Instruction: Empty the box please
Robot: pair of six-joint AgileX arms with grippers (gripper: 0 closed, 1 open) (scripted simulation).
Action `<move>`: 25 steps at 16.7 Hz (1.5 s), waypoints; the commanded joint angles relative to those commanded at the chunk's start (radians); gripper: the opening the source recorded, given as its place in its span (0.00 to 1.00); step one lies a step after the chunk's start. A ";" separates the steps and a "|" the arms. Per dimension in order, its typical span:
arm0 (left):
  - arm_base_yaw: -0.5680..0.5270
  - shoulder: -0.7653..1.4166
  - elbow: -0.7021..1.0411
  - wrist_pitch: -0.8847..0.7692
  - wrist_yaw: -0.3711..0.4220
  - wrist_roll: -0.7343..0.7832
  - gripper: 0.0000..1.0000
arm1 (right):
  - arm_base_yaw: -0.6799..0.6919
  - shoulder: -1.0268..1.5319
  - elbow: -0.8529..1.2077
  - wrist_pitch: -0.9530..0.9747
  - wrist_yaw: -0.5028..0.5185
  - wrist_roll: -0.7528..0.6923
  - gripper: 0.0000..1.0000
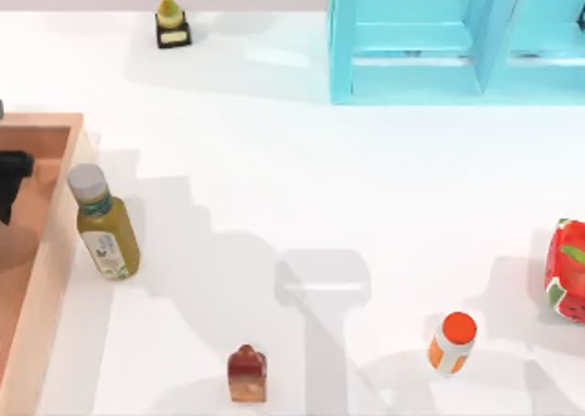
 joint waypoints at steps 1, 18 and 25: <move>0.000 0.000 0.000 0.000 0.000 0.000 0.55 | 0.000 0.000 0.000 0.000 0.000 0.000 1.00; 0.002 -0.002 0.002 0.000 -0.001 0.001 0.00 | 0.000 0.000 0.000 0.000 0.000 0.000 1.00; 0.089 -0.014 0.213 -0.086 -0.017 -0.023 0.00 | 0.000 0.000 0.000 0.000 0.000 0.000 1.00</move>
